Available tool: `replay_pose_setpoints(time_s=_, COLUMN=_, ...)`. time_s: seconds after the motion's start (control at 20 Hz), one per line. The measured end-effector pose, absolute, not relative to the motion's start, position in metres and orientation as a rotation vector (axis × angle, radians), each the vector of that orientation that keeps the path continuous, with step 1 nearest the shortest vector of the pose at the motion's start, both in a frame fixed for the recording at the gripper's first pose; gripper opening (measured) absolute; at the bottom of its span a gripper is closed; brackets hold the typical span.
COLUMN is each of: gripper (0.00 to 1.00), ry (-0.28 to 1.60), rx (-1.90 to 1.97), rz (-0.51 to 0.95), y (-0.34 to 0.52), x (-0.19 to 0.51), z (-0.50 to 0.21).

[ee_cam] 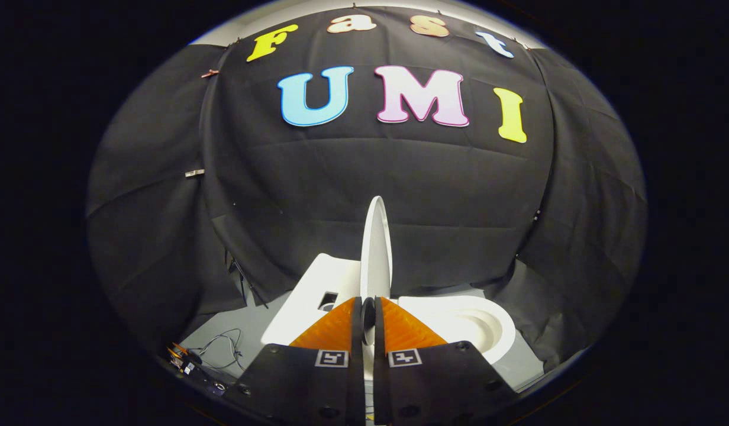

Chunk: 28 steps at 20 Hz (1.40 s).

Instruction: Open the toilet lid.

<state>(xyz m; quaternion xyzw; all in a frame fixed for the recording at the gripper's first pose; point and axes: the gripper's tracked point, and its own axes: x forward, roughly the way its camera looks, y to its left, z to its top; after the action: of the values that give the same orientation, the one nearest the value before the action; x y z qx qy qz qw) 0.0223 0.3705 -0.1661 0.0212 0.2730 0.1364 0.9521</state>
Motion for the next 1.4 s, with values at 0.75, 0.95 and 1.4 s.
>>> replay_pose_setpoints(time_s=0.75, gripper=0.16, ry=0.524, rx=-0.076, rz=0.301, y=0.393, x=0.009, z=-0.161)
replay_pose_setpoints(time_s=0.95, gripper=0.72, ry=0.508, rx=-0.119, rz=0.337, y=0.391, x=-0.002, z=-0.157)
replay_pose_setpoints(time_s=1.4, gripper=0.99, ry=0.377, rx=-0.078, rz=0.359, y=0.370, x=-0.013, z=-0.079)
